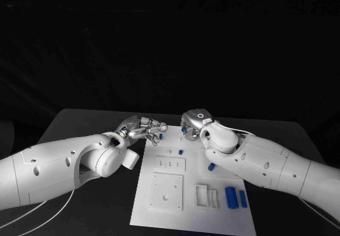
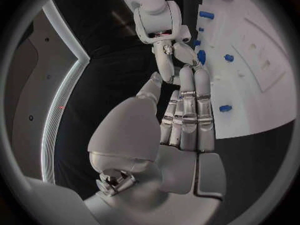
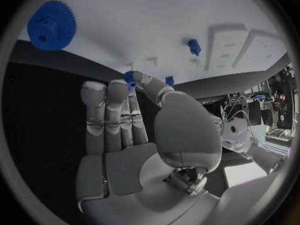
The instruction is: Assemble the parts on the task board
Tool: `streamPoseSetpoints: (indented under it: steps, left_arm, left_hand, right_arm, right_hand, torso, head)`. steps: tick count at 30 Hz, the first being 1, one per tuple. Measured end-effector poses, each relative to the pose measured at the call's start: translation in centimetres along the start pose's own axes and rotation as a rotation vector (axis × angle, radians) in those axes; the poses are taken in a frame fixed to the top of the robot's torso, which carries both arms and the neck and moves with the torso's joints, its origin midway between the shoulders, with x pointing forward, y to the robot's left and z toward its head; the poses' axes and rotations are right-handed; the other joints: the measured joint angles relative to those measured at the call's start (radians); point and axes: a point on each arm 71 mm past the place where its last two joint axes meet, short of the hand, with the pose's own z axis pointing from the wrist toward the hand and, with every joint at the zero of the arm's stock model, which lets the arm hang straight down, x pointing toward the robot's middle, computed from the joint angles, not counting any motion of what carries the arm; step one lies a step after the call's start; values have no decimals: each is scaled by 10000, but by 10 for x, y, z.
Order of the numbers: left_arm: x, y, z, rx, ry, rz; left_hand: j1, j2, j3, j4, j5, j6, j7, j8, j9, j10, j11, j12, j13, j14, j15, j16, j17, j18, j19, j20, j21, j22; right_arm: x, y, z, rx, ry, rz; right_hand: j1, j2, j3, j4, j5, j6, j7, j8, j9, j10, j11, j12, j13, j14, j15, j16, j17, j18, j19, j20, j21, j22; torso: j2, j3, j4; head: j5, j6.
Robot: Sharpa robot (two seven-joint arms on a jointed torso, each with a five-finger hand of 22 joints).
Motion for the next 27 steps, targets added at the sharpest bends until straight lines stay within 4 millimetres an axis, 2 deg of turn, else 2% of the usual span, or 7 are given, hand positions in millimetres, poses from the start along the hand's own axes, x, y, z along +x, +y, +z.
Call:
streamPoseSetpoints:
  steps: [11,21,27]
  left_arm:
    - [0,0,0,-3,-2,2]
    - [-2,0,0,-13,-36,9]
    - [-2,0,0,-20,-47,13]
  left_hand:
    - [0,0,0,0,0,0,0,0,0,0,0,0,0,0,0,0,20,-11,0,0,0,-59]
    - [0,0,0,0,0,0,0,0,0,0,0,0,0,0,0,0,19,-55,0,0,0,-59]
    - [0,0,0,0,0,0,0,0,0,0,0,0,0,0,0,0,18,-57,0,0,0,-59]
  right_arm:
    - [2,-1,1,48,77,-25]
    - [6,3,3,-37,116,38]
    - [7,4,3,-43,121,55]
  right_hand:
    - [-66,-66,61,-61,1,-14,13,-4,-10,-1,0,-2,12,0,0,-42,-1,-7,0,0,-153,102]
    - [-81,-81,60,-61,-46,-31,28,-28,-42,-2,0,-27,17,0,0,-82,-2,-11,-1,1,-386,205]
    - [-81,-81,60,-62,-133,-32,29,4,-42,-2,0,-28,17,0,0,-124,-2,-12,-1,1,-483,239]
  torso:
    - [14,0,12]
    - [29,-24,9]
    - [30,-31,12]
  head:
    - [26,-6]
    - [99,-12]
    - [131,-59]
